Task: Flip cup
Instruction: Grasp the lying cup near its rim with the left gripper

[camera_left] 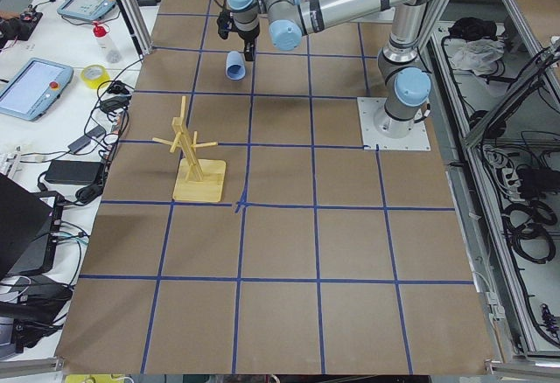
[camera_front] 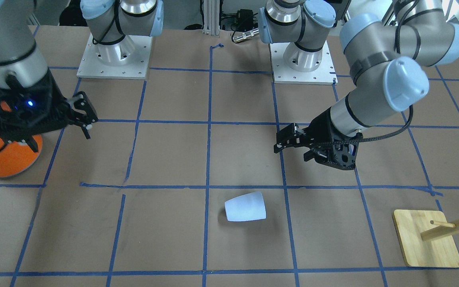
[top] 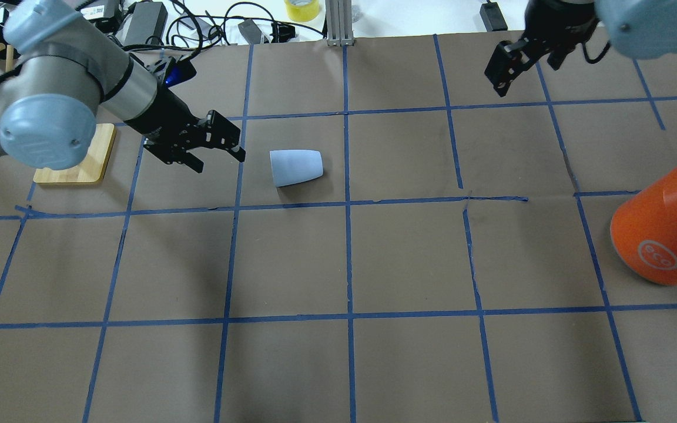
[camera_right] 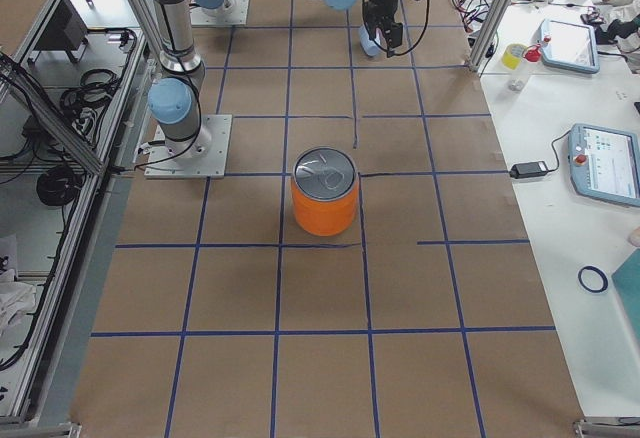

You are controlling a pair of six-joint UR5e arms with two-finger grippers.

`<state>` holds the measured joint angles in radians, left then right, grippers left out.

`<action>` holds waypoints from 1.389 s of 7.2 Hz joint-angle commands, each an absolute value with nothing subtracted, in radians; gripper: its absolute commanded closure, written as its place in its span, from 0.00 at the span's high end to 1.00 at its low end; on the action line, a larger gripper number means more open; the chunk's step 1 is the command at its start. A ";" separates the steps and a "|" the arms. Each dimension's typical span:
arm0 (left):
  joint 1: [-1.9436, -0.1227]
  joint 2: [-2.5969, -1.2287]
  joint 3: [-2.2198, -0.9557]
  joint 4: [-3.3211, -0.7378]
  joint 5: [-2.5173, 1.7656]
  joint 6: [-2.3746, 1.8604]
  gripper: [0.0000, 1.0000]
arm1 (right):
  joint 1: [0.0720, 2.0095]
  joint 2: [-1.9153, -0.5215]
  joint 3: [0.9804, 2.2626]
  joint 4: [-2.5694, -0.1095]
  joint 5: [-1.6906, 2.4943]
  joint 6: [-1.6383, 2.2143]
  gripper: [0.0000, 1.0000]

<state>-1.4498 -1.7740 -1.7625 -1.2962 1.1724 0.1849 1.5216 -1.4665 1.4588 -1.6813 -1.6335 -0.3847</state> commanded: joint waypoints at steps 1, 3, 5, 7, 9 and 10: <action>-1.448 -1.915 -1.776 -1.167 1.078 0.187 1.00 | 1.512 -1.555 1.482 -1.600 -1.645 -0.178 1.00; -1.450 -1.994 -1.775 -1.149 0.918 0.186 1.00 | 1.513 -1.532 1.506 -1.621 -1.541 -0.172 1.00; -1.448 -2.066 -1.773 -1.060 0.804 0.186 0.98 | 1.513 -1.534 1.508 -1.623 -1.545 -0.164 1.00; -1.450 -2.112 -1.775 -1.017 0.760 0.187 0.68 | 1.513 -1.554 1.525 -1.582 -1.539 -0.132 1.00; -1.450 -2.129 -1.775 -1.020 0.636 0.173 0.04 | 1.514 -1.575 1.546 -1.585 -1.546 -0.097 1.00; -1.450 -2.128 -1.775 -1.028 0.594 0.163 0.00 | 1.516 -1.583 1.560 -1.583 -1.546 -0.036 1.00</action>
<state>-1.4495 -2.1253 -1.7747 -1.0220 0.6527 0.1745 1.5143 -1.5712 1.5443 -1.5846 -1.5426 -0.0933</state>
